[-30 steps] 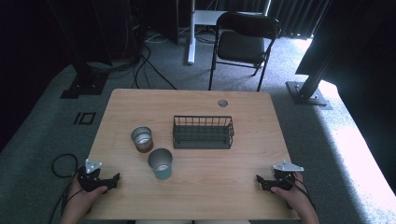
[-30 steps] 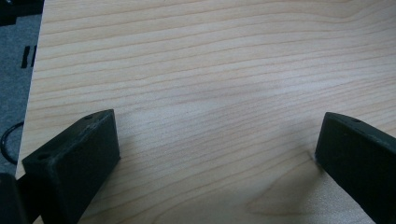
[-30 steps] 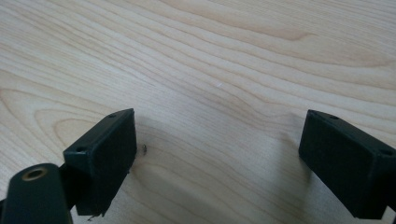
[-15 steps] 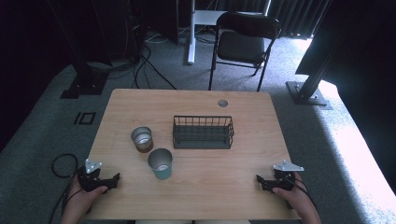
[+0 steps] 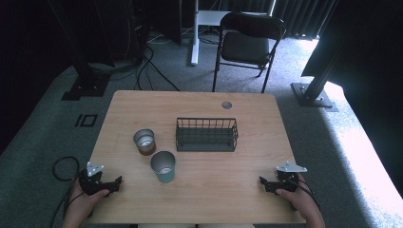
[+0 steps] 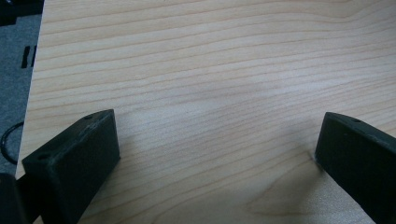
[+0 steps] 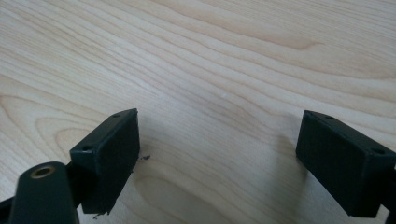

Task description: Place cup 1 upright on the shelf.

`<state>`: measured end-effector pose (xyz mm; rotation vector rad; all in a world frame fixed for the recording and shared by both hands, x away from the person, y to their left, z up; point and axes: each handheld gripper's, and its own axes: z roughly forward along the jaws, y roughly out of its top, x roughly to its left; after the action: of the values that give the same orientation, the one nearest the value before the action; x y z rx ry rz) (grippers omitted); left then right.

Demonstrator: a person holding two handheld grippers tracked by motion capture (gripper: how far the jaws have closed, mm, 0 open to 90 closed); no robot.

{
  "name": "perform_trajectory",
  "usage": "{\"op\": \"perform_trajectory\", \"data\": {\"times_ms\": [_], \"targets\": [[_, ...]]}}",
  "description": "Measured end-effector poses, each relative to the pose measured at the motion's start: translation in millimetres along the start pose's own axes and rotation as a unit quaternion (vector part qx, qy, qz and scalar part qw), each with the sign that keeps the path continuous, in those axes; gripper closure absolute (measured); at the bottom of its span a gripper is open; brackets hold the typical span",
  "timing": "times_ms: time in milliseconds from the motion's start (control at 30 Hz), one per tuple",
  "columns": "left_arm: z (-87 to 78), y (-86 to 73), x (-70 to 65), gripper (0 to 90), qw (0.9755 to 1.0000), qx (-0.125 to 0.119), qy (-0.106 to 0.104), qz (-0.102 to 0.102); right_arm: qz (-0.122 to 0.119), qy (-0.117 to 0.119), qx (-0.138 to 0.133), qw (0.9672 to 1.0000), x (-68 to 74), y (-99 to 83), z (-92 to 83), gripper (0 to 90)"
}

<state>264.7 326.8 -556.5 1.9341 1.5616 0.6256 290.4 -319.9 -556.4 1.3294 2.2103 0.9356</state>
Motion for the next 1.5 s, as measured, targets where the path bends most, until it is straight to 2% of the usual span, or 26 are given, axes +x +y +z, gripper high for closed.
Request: {"op": "perform_trajectory", "data": {"times_ms": [267,533,633,1000,1500], "targets": [[0.0,0.0,0.0,0.5,1.0000,0.000,0.000,0.000,-0.020,0.012,-0.005,0.9997,6.0,12.7,1.3,13.1],[0.0,0.0,0.0,0.5,1.0000,0.000,0.000,0.000,-0.030,0.028,-0.019,0.9990,13.3,24.4,1.1,13.0],[-0.1,0.0,0.1,0.4,1.0000,0.000,0.000,0.001,-0.036,0.043,-0.034,0.9978,18.6,31.4,0.7,13.0],[0.0,0.0,0.1,0.5,1.0000,0.000,0.000,0.001,-0.053,0.070,-0.057,0.9945,30.8,45.4,1.6,13.0],[0.1,0.0,-0.1,0.5,1.0000,-0.001,0.000,-0.001,-0.075,0.105,-0.073,0.9889,49.3,61.2,8.1,13.1]]}}
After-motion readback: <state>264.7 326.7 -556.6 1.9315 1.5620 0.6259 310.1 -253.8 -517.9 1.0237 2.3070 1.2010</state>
